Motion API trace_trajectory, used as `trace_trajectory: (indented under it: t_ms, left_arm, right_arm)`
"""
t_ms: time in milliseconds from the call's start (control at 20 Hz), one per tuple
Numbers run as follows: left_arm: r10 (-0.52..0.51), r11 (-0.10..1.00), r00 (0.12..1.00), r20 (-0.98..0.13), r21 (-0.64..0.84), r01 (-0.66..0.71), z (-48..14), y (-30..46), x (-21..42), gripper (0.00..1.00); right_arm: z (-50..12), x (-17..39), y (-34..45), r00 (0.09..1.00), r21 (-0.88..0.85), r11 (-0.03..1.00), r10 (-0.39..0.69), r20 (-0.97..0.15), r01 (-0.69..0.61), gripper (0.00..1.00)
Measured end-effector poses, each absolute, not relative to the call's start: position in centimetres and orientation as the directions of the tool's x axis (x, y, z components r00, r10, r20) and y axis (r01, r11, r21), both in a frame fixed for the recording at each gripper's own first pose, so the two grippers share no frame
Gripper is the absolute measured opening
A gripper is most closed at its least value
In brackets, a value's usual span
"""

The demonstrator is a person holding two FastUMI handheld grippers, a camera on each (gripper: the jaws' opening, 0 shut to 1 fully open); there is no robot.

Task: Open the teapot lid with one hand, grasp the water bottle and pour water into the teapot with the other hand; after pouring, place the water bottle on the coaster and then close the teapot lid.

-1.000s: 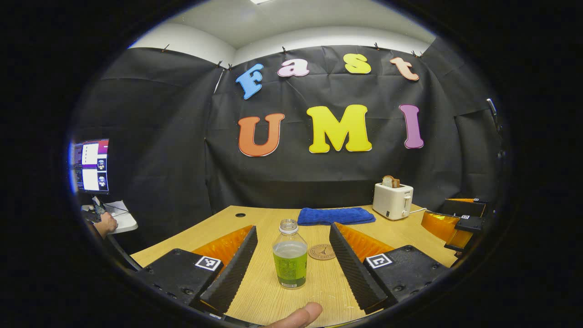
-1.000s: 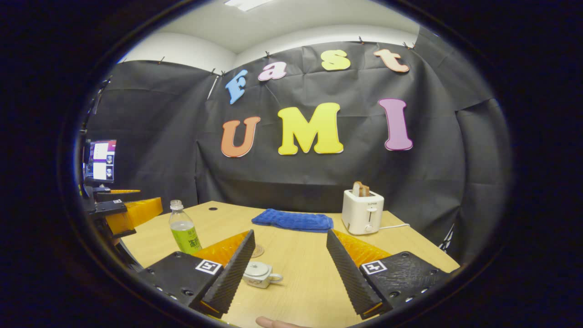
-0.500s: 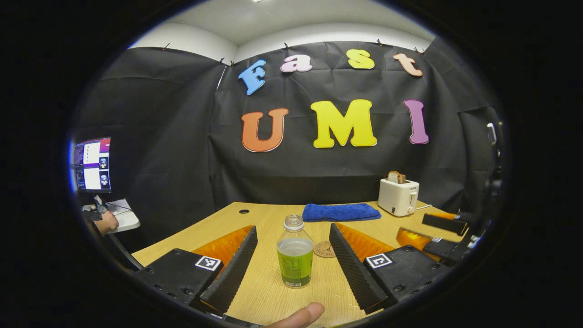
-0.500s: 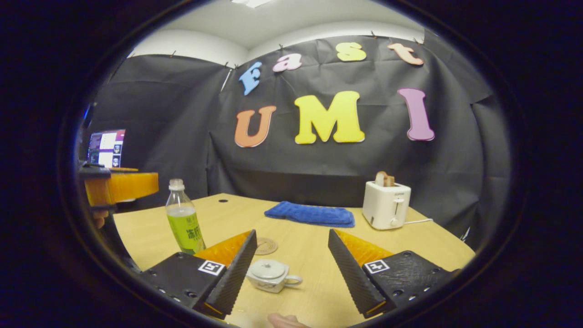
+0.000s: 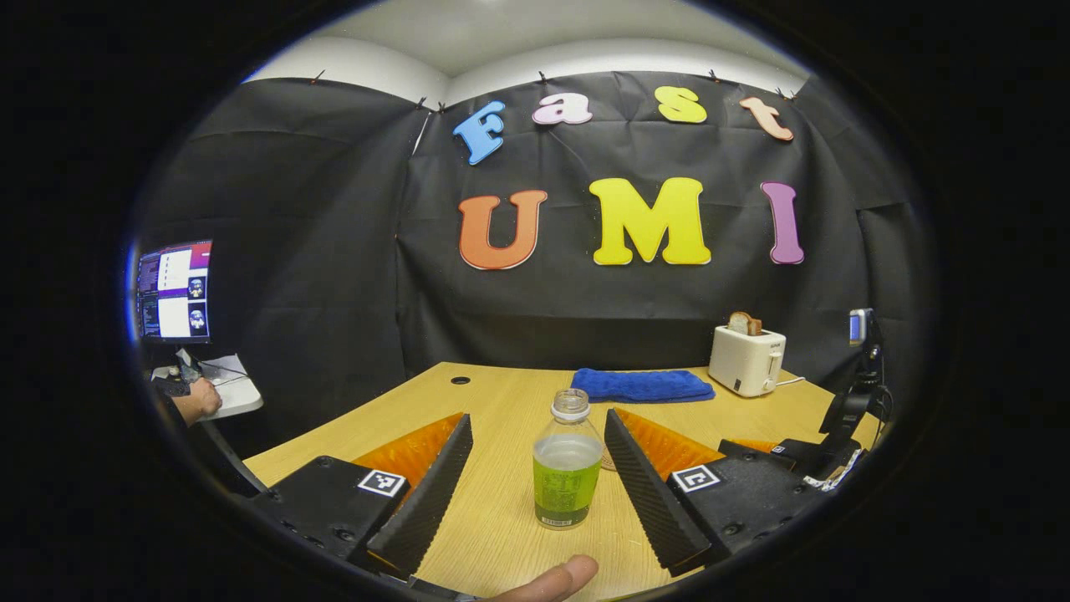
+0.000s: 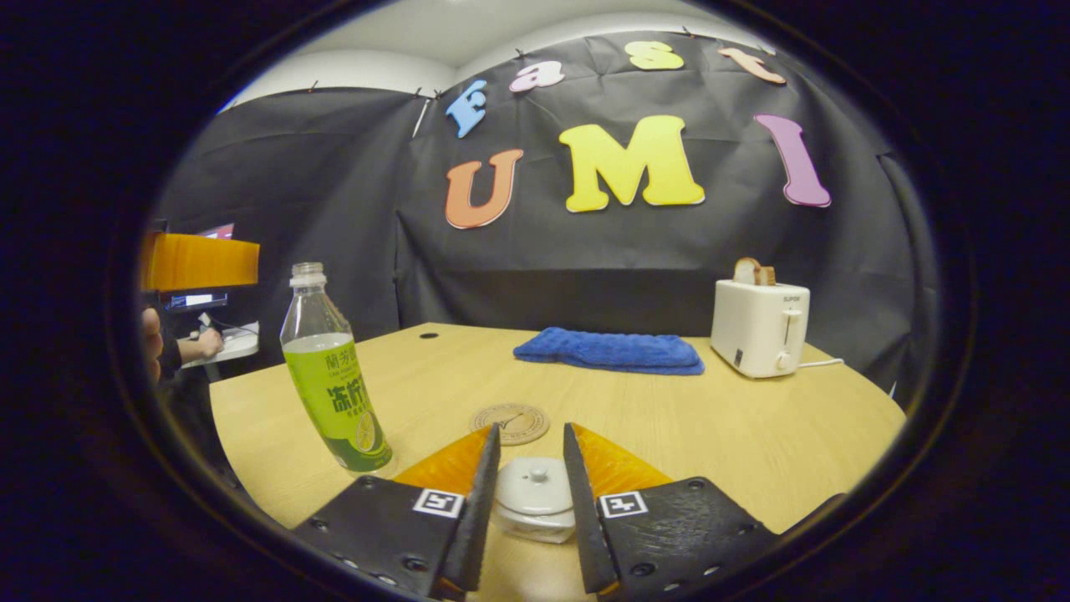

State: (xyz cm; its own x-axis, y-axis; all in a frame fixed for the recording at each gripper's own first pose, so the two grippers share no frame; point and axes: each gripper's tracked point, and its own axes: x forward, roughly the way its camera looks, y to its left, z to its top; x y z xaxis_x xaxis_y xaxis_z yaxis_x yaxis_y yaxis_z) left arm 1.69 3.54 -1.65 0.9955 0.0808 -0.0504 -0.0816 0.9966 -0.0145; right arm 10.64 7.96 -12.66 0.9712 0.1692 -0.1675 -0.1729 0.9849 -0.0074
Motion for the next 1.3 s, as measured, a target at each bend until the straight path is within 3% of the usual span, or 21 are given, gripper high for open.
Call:
trace_trajectory:
  t_ms: [50, 150, 500, 550, 1000, 1300]
  left_arm:
    - [0.084, 0.996, 0.995, -0.051, -0.016, -0.085, -1.6, 3.6, 1.7, 0.99]
    - [0.082, 0.996, 0.995, -0.049, -0.022, -0.084, -1.5, 3.7, 1.8, 0.99]
    - [0.030, 0.999, 0.998, -0.061, -0.031, -0.032, -2.1, 2.8, 2.2, 0.99]
    - [0.017, 1.000, 0.998, -0.069, -0.025, -0.018, -2.4, 2.6, 2.4, 0.99]
    - [-0.049, 0.999, 0.996, -0.073, -0.025, 0.047, -5.3, 1.8, 4.5, 0.99]
    - [-0.111, 0.992, 0.993, -0.042, -0.065, 0.108, -8.4, 0.4, 7.0, 1.00]
  right_arm:
    - [-12.2, 10.7, 7.9, 0.973, 0.008, 0.984, 0.178, -0.148, -0.179, 0.28]
    - [-12.4, 10.9, 7.8, 0.972, 0.024, 0.984, 0.180, -0.148, -0.179, 0.07]
    - [-11.9, 10.9, 7.7, 0.969, 0.035, 0.980, 0.198, -0.147, -0.195, 0.07]
    - [-11.6, 11.0, 7.5, 0.970, 0.047, 0.980, 0.199, -0.139, -0.194, 0.00]
    - [-4.3, 6.1, 2.8, 0.979, 0.133, 0.971, 0.204, -0.021, -0.200, 0.00]
    - [-3.0, 1.9, -2.7, 0.993, 0.085, 0.990, 0.114, 0.005, -0.114, 0.00]
